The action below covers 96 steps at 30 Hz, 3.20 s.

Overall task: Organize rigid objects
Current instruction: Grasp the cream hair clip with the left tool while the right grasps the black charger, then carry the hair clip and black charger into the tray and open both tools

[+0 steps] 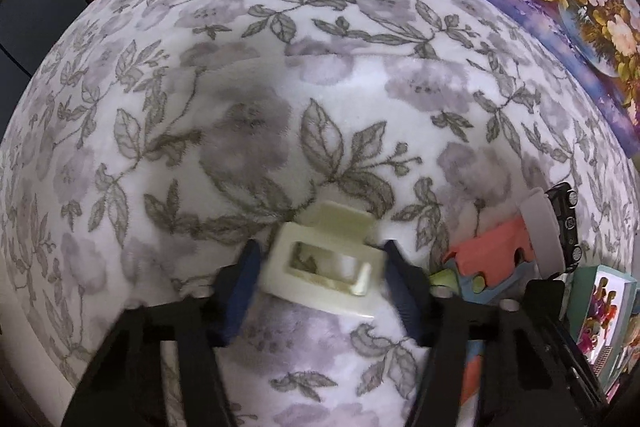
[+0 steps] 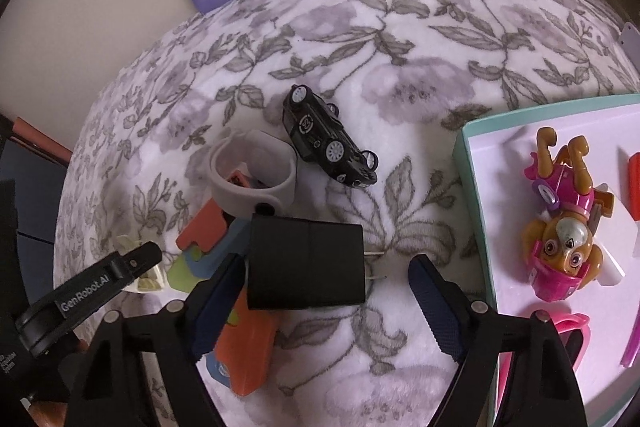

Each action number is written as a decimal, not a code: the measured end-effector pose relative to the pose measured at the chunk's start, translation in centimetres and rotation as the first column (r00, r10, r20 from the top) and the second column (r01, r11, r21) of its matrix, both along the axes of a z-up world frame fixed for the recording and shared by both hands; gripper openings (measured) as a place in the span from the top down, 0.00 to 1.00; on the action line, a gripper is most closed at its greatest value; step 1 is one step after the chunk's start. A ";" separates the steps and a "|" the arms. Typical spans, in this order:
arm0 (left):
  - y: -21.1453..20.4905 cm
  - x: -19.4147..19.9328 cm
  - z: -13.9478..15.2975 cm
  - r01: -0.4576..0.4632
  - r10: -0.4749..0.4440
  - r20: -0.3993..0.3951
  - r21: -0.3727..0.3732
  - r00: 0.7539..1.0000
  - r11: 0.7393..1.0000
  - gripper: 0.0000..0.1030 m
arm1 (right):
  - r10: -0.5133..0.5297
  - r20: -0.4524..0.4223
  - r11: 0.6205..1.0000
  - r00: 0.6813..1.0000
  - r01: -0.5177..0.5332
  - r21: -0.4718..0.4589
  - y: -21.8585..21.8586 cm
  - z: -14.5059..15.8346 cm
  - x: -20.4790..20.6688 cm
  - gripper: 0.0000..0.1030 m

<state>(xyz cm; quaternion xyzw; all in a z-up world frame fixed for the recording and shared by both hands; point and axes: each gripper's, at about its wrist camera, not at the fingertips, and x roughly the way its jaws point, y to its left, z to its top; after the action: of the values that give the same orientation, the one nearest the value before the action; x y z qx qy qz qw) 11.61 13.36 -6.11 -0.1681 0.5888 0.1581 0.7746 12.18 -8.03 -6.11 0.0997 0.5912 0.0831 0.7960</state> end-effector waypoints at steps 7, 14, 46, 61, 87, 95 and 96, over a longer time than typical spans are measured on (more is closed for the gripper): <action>-1.2 -0.1 0.9 0.016 -0.016 0.028 -0.001 0.999 1.000 0.44 | -0.004 0.007 1.000 1.000 0.004 0.020 -0.2 0.1 -0.1 0.31; -1.4 -0.2 3.0 0.012 -0.014 0.060 0.022 0.998 1.000 0.44 | 0.001 0.003 0.999 1.000 -0.001 0.034 -0.5 0.3 -0.3 0.32; -11.9 -1.6 13.0 0.196 -0.214 0.284 0.088 0.935 0.977 0.44 | -0.168 0.126 0.979 0.978 0.180 -0.091 -12.9 7.8 -0.5 0.32; -24.6 -2.6 11.0 0.464 -0.473 0.215 0.098 0.854 0.881 0.44 | -0.289 0.107 0.930 0.951 0.305 -0.206 -21.4 7.0 -0.5 0.32; -32.8 -3.3 5.9 0.602 -0.609 0.045 0.105 0.792 0.791 0.27 | -0.316 0.076 0.921 0.946 0.325 -0.216 -25.8 6.0 -1.3 0.31; -31.4 -3.1 7.1 0.563 -0.569 0.078 0.087 0.819 0.822 0.18 | -0.301 0.101 0.923 0.948 0.317 -0.220 -25.1 6.9 -1.4 0.31; -31.1 -3.0 7.3 0.553 -0.559 0.084 0.086 0.825 0.829 0.14 | -0.297 0.105 0.924 0.949 0.313 -0.220 -25.0 7.1 -1.4 0.31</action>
<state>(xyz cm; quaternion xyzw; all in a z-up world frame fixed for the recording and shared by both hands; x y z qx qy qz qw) 8.57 -17.71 1.20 0.0251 0.5656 -0.0666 0.8216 10.75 -33.04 0.97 0.0932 0.5460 -0.1085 0.8255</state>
